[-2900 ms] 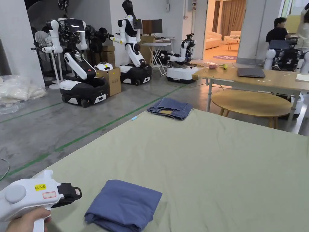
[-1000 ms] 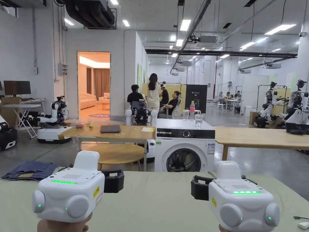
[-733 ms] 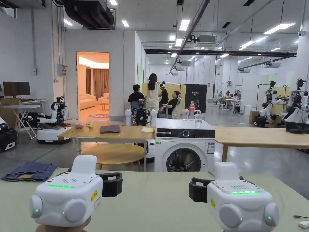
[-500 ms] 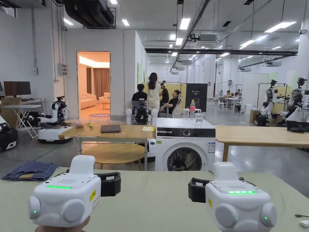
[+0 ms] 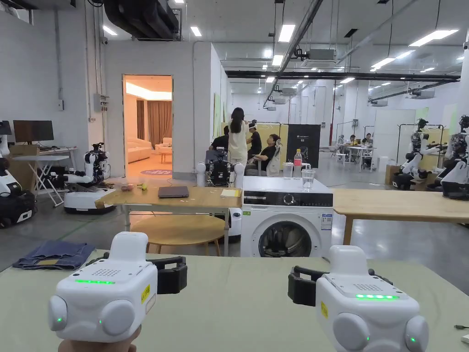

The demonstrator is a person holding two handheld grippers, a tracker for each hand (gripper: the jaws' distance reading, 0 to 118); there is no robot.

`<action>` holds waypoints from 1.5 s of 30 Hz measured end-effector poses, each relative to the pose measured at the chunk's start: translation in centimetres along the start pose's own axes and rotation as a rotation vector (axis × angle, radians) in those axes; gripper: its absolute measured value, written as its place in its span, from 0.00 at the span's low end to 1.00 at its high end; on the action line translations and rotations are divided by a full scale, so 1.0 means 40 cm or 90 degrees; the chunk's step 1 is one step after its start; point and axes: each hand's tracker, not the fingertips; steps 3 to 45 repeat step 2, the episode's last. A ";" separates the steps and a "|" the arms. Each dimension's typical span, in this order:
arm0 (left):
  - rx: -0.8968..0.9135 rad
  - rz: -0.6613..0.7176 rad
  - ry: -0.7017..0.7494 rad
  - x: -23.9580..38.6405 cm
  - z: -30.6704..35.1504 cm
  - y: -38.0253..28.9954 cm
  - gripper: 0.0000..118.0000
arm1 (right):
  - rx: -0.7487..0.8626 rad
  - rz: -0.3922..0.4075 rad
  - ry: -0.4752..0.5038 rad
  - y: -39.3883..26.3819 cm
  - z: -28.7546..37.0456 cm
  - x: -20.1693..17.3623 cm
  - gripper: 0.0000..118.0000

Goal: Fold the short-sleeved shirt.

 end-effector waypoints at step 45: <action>0.004 0.001 0.002 0.004 0.002 -0.002 0.98 | 0.001 -0.006 0.001 0.000 0.000 0.001 0.95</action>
